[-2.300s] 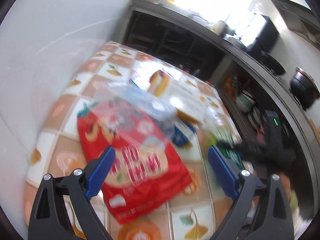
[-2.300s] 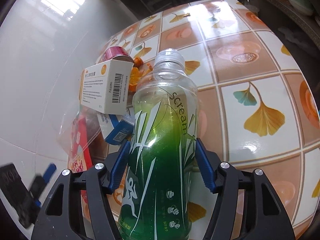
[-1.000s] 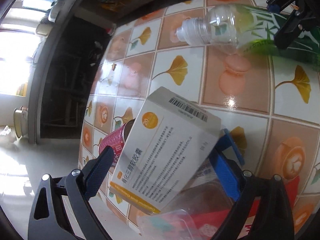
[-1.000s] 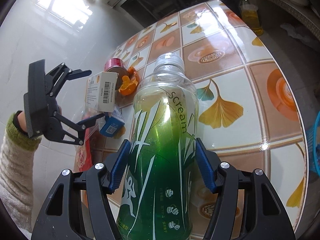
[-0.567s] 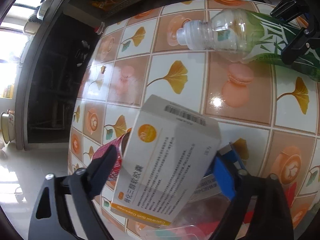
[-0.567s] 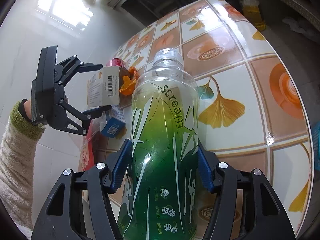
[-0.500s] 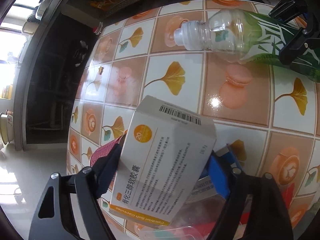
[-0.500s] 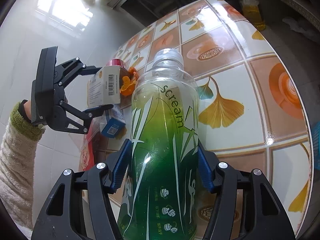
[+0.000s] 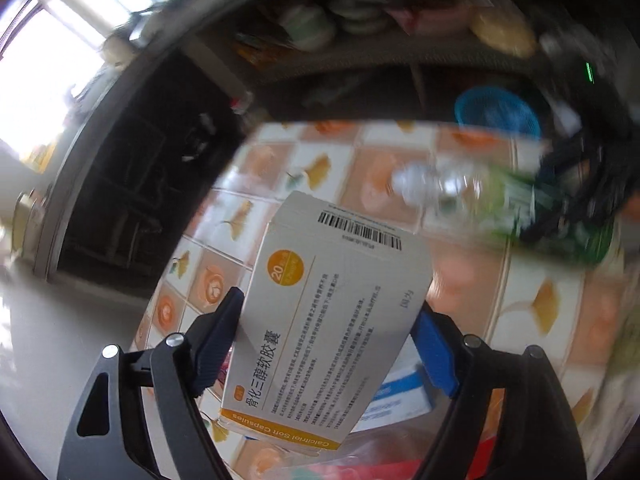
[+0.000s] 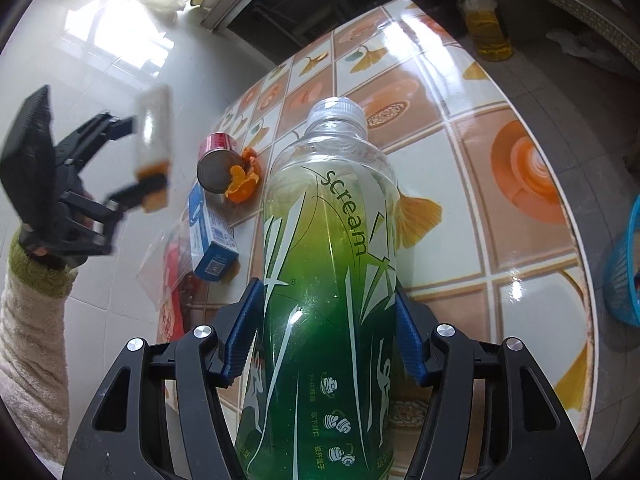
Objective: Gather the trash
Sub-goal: 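Lift the medicine box with the left tool while the right tool holds the bottle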
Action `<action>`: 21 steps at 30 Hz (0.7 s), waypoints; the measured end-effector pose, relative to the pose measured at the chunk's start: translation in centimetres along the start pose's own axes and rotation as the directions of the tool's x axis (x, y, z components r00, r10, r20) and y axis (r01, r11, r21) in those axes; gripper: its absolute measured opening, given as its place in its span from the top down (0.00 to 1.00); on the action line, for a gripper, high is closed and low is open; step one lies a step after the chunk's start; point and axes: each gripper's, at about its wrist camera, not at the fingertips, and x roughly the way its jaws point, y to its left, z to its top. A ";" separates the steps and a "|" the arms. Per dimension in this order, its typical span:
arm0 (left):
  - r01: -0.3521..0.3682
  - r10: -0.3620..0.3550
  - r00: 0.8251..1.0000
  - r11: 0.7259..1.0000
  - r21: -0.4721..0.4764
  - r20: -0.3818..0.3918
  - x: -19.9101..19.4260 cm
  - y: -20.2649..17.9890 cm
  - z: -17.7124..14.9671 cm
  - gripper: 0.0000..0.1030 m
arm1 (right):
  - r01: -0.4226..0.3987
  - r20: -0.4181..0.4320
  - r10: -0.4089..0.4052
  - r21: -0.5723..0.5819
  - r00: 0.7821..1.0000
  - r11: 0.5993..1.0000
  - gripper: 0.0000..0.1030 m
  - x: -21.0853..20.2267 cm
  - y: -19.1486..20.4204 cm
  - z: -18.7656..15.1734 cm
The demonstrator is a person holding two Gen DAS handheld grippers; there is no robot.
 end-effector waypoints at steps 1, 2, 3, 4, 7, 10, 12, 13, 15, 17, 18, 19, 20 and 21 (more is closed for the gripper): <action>0.015 -0.014 1.000 0.998 -0.054 0.020 -1.1 0.0 0.4 0.24 | 0.003 0.004 -0.003 0.004 1.000 1.000 0.44 -0.3 -0.2 -0.2; 0.048 -0.042 0.997 0.994 -0.099 0.060 -2.5 -0.3 0.7 0.24 | 0.004 0.006 -0.004 0.007 1.000 1.000 0.44 -0.5 -0.3 -0.4; 0.088 -0.074 0.992 0.986 -0.142 0.103 -3.8 -0.6 0.8 0.24 | 0.007 0.008 -0.007 0.011 1.000 1.000 0.44 -0.7 -0.5 -0.6; 0.139 -0.112 0.983 0.971 -0.196 0.143 -5.0 -1.0 1.0 0.24 | 0.011 0.011 -0.011 0.013 1.000 1.000 0.44 -1.1 -0.6 -0.9; 0.283 -0.225 0.954 0.890 -0.357 0.196 -6.7 -1.9 0.9 0.24 | 0.025 0.018 -0.025 0.019 1.000 1.000 0.44 -2.2 -1.1 -1.6; 0.448 -0.359 0.894 0.708 -0.546 0.268 -6.5 -3.2 -0.3 0.24 | 0.033 0.027 -0.034 0.030 0.999 0.999 0.44 -3.1 -1.5 -2.4; 0.492 -0.430 0.861 0.566 -0.662 0.272 -4.6 -4.9 -1.6 0.24 | 0.038 0.032 -0.039 0.033 0.999 0.999 0.44 -3.8 -1.8 -3.1; 0.491 -0.440 0.856 0.523 -0.697 0.273 -3.6 -5.9 -2.4 0.24 | 0.039 0.034 -0.040 0.036 0.999 0.999 0.44 -4.2 -1.9 -3.4; 0.476 -0.450 0.851 0.447 -0.757 0.269 -1.9 -7.5 -3.8 0.24 | 0.040 0.033 -0.041 0.039 0.999 0.998 0.44 -4.7 -2.3 -4.0; 0.439 -0.451 0.858 0.391 -0.809 0.248 -0.3 -9.2 -5.2 0.24 | 0.038 0.030 -0.039 0.034 0.999 0.999 0.44 -5.4 -2.6 -4.5; 0.427 -0.448 0.859 0.358 -0.830 0.249 0.4 -10.0 -5.9 0.24 | 0.037 0.030 -0.038 0.033 0.999 0.999 0.44 -5.6 -2.7 -4.7; 0.424 -0.442 0.859 0.336 -0.841 0.257 0.9 -10.3 -6.5 0.24 | 0.033 0.028 -0.034 0.031 0.999 0.999 0.44 -5.8 -2.8 -4.9; 0.408 -0.425 0.867 0.307 -0.860 0.260 1.4 -11.0 -7.1 0.24 | 0.030 0.026 -0.030 0.033 0.999 0.999 0.44 -5.5 -2.7 -5.1; 0.395 -0.406 0.877 0.302 -0.867 0.258 1.5 -11.4 -7.2 0.24 | 0.028 0.023 -0.029 0.034 0.999 0.999 0.44 -5.6 -2.7 -5.1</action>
